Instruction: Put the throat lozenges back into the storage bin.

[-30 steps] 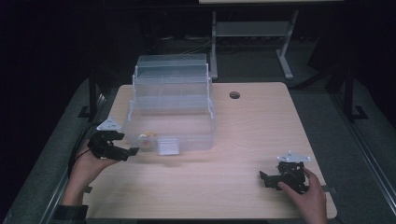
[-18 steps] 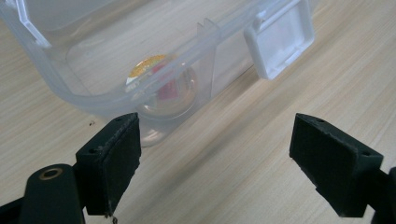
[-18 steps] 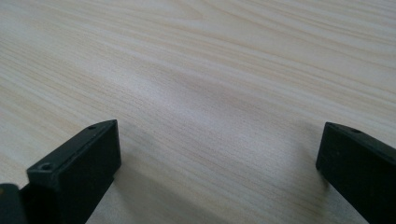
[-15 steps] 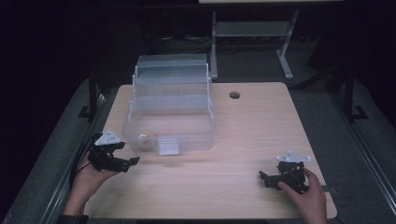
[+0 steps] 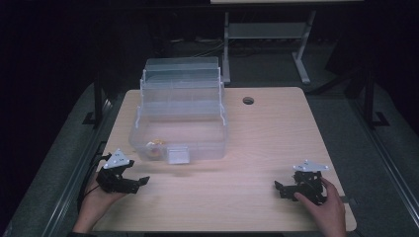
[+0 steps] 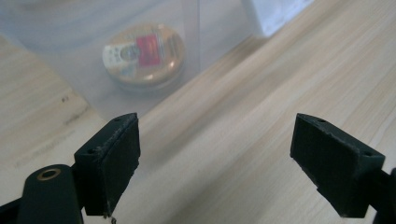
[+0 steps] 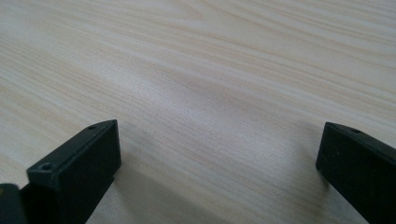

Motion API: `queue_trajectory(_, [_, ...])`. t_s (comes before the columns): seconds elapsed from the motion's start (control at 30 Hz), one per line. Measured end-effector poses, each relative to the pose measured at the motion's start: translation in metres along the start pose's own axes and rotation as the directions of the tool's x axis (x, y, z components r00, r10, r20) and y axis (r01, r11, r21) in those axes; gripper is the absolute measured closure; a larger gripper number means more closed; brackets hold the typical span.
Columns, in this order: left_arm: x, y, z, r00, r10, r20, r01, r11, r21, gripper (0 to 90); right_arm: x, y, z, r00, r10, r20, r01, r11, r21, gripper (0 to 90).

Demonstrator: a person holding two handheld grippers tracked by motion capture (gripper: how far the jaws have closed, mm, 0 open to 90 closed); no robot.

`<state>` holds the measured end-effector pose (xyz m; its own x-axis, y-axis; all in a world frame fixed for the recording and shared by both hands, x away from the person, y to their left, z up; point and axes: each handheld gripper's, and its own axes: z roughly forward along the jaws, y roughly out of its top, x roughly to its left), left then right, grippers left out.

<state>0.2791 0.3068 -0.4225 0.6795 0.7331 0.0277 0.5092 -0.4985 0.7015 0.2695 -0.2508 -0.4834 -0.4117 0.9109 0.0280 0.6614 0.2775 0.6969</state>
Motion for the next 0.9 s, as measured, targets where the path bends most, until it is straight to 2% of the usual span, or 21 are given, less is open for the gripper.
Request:
queue_trajectory(0.2, [-0.004,-0.013,0.006,1.0000,0.008,-0.004,-0.009,0.9998,-0.016,12.5,0.000,0.000,0.000,1.0000,0.001,0.000,-0.001,1.000,0.000,0.0])
queue_trajectory(0.5, [-0.007,-0.030,0.011,0.9998,-0.005,-0.021,0.004,0.9999,-0.014,11.6,0.000,0.000,0.000,1.0000,0.000,0.000,0.000,1.000,0.000,0.0])
queue_trajectory(0.63, [-0.008,-0.035,0.013,0.9998,-0.004,-0.019,0.004,1.0000,-0.008,11.2,0.000,0.000,0.000,1.0000,0.000,0.000,0.000,1.000,0.000,0.0])
queue_trajectory(0.9, [-0.008,-0.044,0.019,0.9990,-0.004,-0.045,0.004,1.0000,-0.001,10.9,0.000,0.000,0.000,1.0000,0.000,0.000,0.000,1.000,0.000,0.0])
